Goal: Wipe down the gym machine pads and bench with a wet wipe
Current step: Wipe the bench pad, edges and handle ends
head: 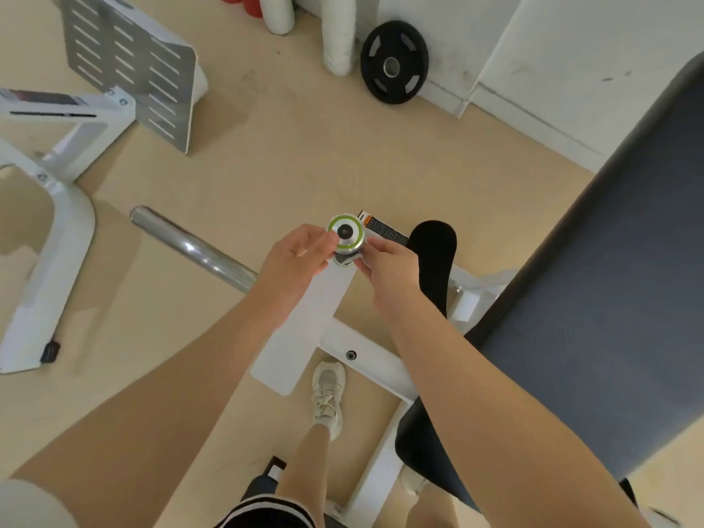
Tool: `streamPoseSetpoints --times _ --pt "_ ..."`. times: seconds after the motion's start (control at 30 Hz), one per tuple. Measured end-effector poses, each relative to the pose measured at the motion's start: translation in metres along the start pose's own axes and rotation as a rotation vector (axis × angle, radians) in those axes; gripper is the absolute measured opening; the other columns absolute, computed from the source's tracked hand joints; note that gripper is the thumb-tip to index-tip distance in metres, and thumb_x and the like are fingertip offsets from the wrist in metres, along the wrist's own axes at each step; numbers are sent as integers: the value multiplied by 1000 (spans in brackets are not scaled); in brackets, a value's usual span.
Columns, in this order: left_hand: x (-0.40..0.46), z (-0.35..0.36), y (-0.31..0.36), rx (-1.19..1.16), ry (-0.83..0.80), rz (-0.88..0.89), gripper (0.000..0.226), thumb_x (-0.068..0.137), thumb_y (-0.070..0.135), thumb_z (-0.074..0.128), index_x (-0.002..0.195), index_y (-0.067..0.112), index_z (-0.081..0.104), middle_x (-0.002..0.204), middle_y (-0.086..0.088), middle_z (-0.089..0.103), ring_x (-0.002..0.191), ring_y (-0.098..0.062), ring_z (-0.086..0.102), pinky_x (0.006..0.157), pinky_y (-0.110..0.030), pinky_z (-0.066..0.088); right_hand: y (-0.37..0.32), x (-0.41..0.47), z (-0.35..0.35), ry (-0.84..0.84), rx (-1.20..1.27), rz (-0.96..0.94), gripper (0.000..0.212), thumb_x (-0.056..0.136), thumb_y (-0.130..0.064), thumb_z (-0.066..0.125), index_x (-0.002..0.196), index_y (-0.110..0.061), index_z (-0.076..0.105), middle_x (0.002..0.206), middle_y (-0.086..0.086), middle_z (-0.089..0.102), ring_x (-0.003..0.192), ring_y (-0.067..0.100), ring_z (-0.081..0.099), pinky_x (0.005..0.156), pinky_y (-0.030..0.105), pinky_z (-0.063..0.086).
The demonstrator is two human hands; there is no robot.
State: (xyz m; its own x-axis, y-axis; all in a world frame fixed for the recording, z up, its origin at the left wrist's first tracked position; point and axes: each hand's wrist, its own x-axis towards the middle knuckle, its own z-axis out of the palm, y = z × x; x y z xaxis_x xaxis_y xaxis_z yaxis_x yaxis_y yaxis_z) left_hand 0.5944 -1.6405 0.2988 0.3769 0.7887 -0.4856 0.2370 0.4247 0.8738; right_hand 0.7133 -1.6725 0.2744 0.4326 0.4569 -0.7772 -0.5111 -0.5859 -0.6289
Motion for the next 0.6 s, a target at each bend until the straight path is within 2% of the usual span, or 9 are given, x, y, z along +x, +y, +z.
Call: streamPoseSetpoints --times 0.1,0.17,0.23,0.37,0.47,0.53,0.6 --pt "1 -3 5 0 -21 -32 23 72 44 61 78 21 61 95 -6 62 95 -18 58 100 -41 46 -6 -24 -10 -112 83 -126 14 87 -3 59 82 -12 69 80 6 68 85 19 67 83 28 54" --pt "1 -3 7 9 -27 -51 22 72 41 59 79 21 60 93 -4 61 93 -17 57 100 -40 45 -9 -36 -19 -210 222 -151 16 90 1 53 88 -6 67 76 3 67 75 10 65 73 20 54" --pt "1 -3 9 6 -39 -56 20 72 40 58 79 22 59 88 1 60 93 -16 56 100 -38 45 -11 -38 -29 -204 277 -163 16 91 2 50 90 -5 64 77 2 66 72 7 64 68 17 53" --pt "2 -6 7 -5 -61 -40 18 72 39 59 80 23 61 86 6 61 95 -14 56 101 -39 45 -5 -9 -20 72 46 -49 16 90 -1 54 102 -7 64 92 6 63 86 16 62 76 24 53" --pt "7 -9 3 -6 -73 -30 21 64 46 67 76 29 65 84 11 64 94 -12 58 98 -37 46 -1 4 0 -21 -27 32 14 85 -5 62 98 -3 66 95 16 67 98 31 64 91 39 52" --pt "10 -10 1 0 -57 -31 14 62 46 68 69 34 66 75 18 65 85 -6 59 95 -36 46 -5 4 3 -78 -48 12 16 84 -3 63 98 1 67 92 18 67 91 28 64 92 37 51" --pt "11 -10 0 3 -48 -38 8 68 38 66 69 31 63 70 22 65 75 3 59 91 -32 45 -13 -1 -6 -191 -53 -77 12 85 3 57 90 -1 66 84 14 68 82 21 63 84 31 51"
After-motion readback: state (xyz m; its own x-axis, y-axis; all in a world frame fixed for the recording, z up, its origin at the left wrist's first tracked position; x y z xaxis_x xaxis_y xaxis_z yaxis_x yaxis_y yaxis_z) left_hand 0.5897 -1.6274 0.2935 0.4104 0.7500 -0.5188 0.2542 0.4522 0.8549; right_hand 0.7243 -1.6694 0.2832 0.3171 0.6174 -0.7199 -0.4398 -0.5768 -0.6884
